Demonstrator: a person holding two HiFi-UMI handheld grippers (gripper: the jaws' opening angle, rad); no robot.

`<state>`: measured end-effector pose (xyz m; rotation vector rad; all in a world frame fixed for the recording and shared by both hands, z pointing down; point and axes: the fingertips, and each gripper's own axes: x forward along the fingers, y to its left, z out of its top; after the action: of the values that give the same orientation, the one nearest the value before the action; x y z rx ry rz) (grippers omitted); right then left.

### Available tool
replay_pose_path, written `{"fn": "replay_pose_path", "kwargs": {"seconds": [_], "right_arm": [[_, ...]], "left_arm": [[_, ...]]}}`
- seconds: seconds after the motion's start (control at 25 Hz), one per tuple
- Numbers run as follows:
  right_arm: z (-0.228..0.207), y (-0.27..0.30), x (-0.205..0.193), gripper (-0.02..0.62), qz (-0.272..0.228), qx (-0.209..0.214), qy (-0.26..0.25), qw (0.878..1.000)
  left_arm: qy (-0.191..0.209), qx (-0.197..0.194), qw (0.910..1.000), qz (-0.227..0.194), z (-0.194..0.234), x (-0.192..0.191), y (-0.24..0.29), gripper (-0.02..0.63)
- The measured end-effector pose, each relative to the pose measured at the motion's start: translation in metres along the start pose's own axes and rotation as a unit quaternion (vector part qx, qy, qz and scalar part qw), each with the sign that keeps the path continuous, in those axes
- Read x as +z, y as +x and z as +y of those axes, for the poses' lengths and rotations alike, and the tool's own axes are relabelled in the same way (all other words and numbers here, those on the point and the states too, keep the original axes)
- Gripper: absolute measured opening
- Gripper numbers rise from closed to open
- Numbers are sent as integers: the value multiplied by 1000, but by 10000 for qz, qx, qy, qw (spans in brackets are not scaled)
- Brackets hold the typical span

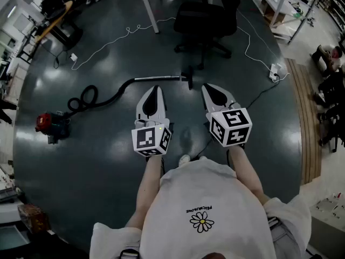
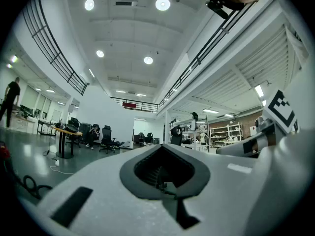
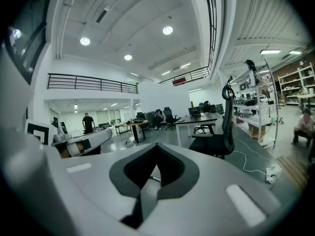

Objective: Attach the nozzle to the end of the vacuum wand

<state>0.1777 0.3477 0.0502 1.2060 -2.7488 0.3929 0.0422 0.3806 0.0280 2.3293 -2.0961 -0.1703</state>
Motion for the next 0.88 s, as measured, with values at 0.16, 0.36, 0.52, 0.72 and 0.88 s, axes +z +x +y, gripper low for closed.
{"fn": "replay_pose_path", "kwargs": {"seconds": [0.16,0.36,0.52,0.72,0.88], "right_arm": [[-5,-2,4,5,-30,25,28,10000],[-22,-12,-2,5,-9,62,56,10000],[-31,-15,-14,5,67,205,147,9997],[-35,9,-21,5,66,490,383,9980],[-41,59,-21,5,59,656,281,9974]], "left_arm": [[101,-40,9999,25,-6,4,6,0],[227,15,9996,159,-16,-4,5,0],[82,249,9992,299,-8,-19,0,2],[-30,318,9988,373,10,-33,10,2],[-83,288,9990,327,42,-48,46,2]]}}
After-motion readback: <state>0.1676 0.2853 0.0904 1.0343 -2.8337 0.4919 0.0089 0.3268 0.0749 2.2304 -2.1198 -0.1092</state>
